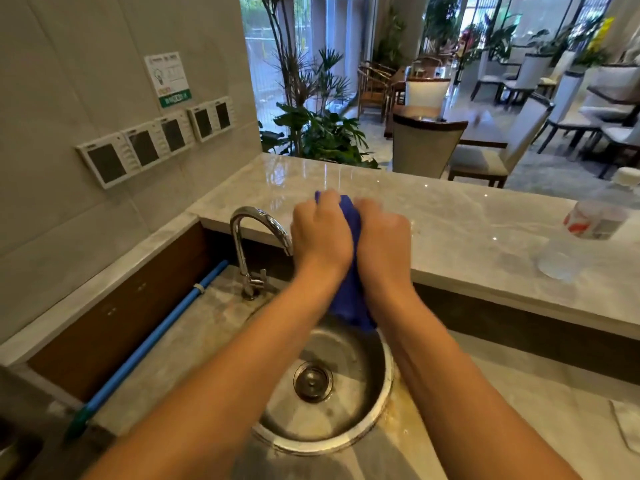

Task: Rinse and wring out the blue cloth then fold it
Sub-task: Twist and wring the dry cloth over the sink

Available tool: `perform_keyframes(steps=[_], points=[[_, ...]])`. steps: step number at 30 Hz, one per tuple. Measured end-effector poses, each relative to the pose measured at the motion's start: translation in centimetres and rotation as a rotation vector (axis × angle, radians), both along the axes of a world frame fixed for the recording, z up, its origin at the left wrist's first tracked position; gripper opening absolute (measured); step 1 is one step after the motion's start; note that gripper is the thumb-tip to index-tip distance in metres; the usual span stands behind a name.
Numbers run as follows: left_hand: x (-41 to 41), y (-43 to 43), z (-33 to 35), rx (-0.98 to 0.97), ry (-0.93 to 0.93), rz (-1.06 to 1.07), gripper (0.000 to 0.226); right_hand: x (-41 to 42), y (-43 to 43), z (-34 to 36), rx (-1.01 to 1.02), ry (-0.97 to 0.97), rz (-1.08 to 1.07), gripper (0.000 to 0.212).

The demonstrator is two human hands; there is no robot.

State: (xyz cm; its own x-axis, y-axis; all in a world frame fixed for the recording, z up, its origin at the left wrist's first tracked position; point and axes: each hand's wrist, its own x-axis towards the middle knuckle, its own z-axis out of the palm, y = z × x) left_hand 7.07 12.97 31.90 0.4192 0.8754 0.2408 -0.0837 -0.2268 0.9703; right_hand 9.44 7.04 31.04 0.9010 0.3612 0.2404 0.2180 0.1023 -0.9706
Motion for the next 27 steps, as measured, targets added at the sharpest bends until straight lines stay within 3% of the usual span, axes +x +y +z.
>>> perform_keyframes(steps=[2,4,7,9,11,13,16,19,21,24,27], points=[[-1.2,-2.8,-2.3,0.074,-0.068,-0.037,0.044,2.0,0.1,1.2,0.02,0.002,-0.052,0.037],[-1.7,-2.0,-2.4,0.114,0.001,-0.067,0.043,1.6,0.2,0.3,-0.048,-0.017,-0.01,0.036],[-0.2,1.8,-0.7,0.018,-0.026,0.037,0.051,-1.2,0.6,-1.8,-0.032,0.092,0.087,0.032],[-0.3,0.8,-1.4,0.017,-0.068,0.06,0.053,-0.2,0.9,-0.6,-0.071,0.071,0.035,0.038],[-1.0,-1.9,-3.3,0.128,-0.079,-0.01,0.051,1.8,0.9,0.7,-0.014,0.038,-0.055,0.046],[-1.5,-1.5,-3.1,0.206,0.03,-0.065,0.048,1.6,0.6,-0.1,-0.038,0.009,-0.055,0.044],[-0.4,1.8,-0.7,0.113,0.006,-0.011,0.046,-0.7,0.7,-2.7,-0.145,0.115,0.08,0.034],[-0.9,-0.8,-2.4,0.105,-0.088,-0.027,0.045,1.8,1.1,-0.3,-0.101,0.102,-0.014,0.041],[-1.5,-2.2,-3.8,0.141,-0.032,-0.077,0.046,2.9,1.0,0.1,-0.022,0.094,-0.057,0.046],[-0.5,1.2,-2.3,0.011,0.085,-0.018,0.039,-0.1,0.5,-3.2,-0.152,0.112,0.071,0.037],[-0.3,1.0,-2.0,-0.047,-0.061,-0.041,0.041,0.9,0.7,-2.6,-0.172,0.128,0.027,0.04]])
